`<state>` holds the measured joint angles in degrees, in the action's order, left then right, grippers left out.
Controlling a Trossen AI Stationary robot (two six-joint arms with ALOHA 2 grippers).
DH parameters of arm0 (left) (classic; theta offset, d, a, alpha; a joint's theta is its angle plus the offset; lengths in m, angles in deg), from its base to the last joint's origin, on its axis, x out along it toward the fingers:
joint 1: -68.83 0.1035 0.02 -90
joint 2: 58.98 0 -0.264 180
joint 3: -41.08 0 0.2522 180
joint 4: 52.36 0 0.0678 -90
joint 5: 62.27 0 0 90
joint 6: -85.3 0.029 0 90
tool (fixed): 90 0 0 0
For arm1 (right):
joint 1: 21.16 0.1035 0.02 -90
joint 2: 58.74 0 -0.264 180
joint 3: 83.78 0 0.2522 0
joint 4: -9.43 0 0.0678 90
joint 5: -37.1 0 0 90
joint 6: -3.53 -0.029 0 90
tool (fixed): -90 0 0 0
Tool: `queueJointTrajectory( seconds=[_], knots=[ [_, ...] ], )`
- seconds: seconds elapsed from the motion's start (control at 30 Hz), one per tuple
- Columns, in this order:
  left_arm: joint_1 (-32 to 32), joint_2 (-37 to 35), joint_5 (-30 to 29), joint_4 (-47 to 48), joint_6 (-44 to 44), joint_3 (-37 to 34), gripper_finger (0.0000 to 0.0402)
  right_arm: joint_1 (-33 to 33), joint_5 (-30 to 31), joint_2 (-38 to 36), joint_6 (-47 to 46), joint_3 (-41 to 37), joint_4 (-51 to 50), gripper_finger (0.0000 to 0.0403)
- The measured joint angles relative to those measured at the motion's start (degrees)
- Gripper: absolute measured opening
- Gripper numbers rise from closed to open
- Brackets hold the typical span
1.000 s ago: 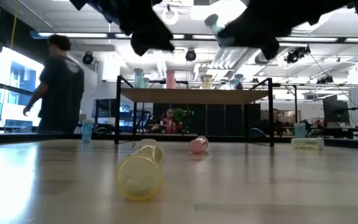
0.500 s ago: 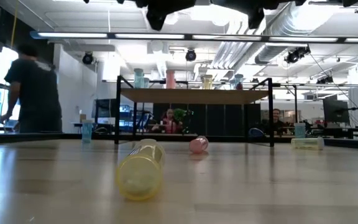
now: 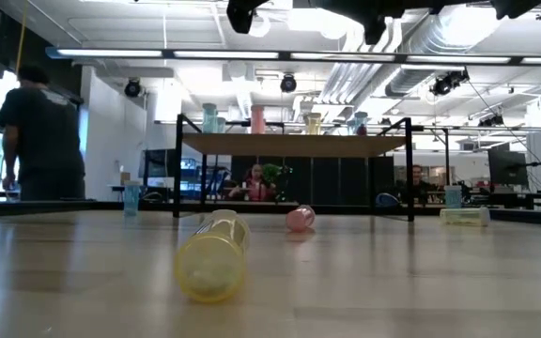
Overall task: Pick and place medicine bottles onto shelf by color
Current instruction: Put the blue pill bottle on the shelf
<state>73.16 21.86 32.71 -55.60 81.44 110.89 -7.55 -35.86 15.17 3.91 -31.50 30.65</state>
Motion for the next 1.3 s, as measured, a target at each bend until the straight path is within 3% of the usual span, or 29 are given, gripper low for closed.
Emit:
queueJointTrajectory(
  seconds=[0.33, 0.7, 1.03, 1.3],
  knots=[
    [0.2, 1.4, -0.26, -4.42, -0.44, -0.07, 0.0159, -2.53, -4.16, 0.02, -0.3, 0.0, 2.94, 0.0079],
    [1.68, 5.48, -0.05, -12.06, -0.49, -0.04, 0.0159, -2.76, -4.31, 0.02, -0.3, 0.0, 3.58, 0.0079],
    [2.02, 5.84, 1.94, -12.8, -0.48, -0.04, 0.0157, -2.74, -4.6, 0.07, 0.11, 0.04, 3.41, 0.0079],
    [2.01, 5.81, 2.99, -12.83, -0.42, -0.04, 0.01, -2.75, -4.51, 0.07, 0.07, 0.04, 3.4, 0.0079]
  ],
)
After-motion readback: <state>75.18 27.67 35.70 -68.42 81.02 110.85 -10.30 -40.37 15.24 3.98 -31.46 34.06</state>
